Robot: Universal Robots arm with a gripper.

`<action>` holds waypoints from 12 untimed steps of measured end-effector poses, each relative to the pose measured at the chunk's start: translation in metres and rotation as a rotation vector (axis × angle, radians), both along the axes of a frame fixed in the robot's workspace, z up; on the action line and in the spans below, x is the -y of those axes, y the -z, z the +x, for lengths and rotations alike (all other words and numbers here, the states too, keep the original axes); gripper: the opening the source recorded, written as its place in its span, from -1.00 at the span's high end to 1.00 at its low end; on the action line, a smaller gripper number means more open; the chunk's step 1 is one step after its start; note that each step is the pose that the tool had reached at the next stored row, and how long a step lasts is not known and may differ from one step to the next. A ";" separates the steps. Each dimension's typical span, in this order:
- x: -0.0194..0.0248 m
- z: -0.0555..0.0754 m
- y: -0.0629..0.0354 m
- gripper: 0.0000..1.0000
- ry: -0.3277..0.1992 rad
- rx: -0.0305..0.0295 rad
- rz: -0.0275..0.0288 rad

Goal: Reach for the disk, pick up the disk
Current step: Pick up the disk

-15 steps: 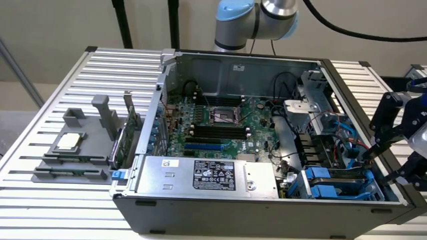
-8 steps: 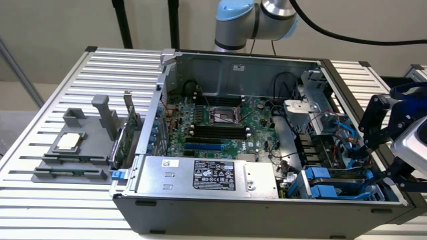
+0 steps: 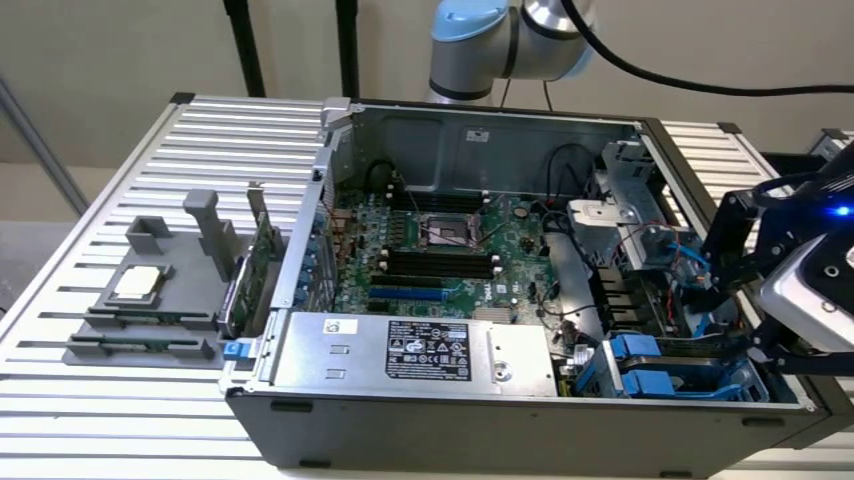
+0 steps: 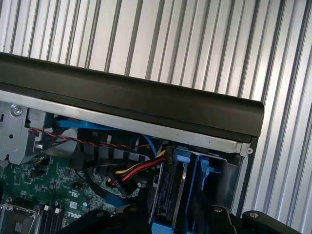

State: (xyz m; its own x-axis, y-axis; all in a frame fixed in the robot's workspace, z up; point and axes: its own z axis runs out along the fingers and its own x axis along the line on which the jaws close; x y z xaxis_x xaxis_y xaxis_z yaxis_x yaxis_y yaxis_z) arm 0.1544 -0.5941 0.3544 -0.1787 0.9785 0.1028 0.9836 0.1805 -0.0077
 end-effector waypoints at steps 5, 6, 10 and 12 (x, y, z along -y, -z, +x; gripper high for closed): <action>-0.0036 0.002 0.0030 0.04 -0.010 0.0000 0.0035; -0.0037 0.003 0.0030 0.04 -0.012 0.0000 0.0035; -0.0038 0.012 0.0031 0.04 -0.026 0.0000 0.0046; -0.0039 0.013 0.0030 0.04 -0.040 -0.0001 0.0047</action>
State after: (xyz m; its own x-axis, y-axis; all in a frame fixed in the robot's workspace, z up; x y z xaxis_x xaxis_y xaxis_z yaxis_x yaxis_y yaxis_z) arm 0.1679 -0.5903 0.3514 -0.2180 0.9700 0.1074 0.9755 0.2200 -0.0068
